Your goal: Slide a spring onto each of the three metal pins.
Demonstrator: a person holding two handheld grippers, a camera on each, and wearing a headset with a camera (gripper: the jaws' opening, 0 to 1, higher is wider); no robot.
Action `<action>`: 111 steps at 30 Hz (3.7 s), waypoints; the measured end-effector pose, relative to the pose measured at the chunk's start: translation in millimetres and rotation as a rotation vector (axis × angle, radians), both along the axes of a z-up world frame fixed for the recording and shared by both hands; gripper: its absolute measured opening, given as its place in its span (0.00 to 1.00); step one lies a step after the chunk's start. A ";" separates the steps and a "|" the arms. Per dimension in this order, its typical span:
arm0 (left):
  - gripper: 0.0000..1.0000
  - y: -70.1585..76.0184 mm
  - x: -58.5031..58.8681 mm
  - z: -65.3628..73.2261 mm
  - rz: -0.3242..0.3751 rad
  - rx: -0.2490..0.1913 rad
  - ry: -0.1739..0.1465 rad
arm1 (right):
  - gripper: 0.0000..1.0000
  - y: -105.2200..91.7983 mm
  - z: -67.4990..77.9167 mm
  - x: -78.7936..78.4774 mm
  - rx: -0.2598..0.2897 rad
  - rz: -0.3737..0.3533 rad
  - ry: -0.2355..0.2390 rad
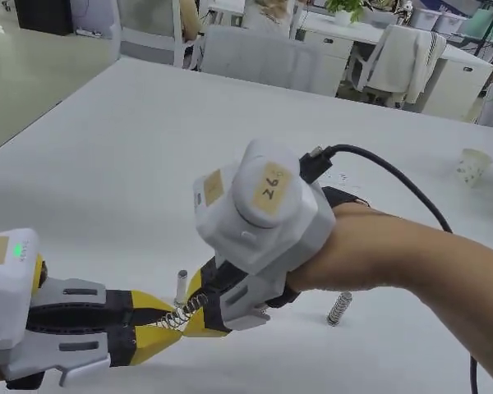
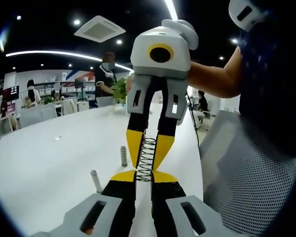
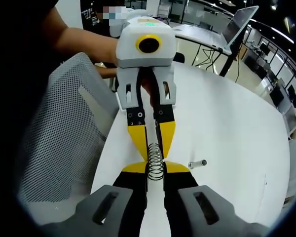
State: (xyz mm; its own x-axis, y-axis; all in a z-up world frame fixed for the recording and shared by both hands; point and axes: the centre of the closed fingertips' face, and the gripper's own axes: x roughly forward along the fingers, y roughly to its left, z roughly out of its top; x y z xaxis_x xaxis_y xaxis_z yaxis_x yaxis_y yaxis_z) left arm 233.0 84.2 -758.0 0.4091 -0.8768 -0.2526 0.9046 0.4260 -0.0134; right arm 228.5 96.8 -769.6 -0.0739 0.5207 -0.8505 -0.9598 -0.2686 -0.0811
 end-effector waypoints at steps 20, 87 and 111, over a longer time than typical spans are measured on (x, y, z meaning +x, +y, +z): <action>0.03 -2.6 0.8 2.3 -0.024 0.046 -0.056 | 0.09 0.4 7.1 -2.7 -0.006 0.007 -0.004; 0.12 7.8 7.7 -10.6 0.047 0.018 -0.012 | 0.09 2.1 16.5 8.5 -0.017 0.003 -0.032; 0.26 18.4 8.7 -15.8 0.093 0.008 0.020 | 0.09 -5.7 26.6 43.6 -0.035 -0.050 -0.098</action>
State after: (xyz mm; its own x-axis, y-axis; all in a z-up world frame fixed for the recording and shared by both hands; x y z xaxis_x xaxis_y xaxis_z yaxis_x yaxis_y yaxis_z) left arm 241.6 102.6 -773.8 0.4832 -0.8335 -0.2681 0.8609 0.5079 -0.0275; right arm 272.0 91.1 -743.0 0.0361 0.4913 -0.8703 -0.9601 -0.2246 -0.1665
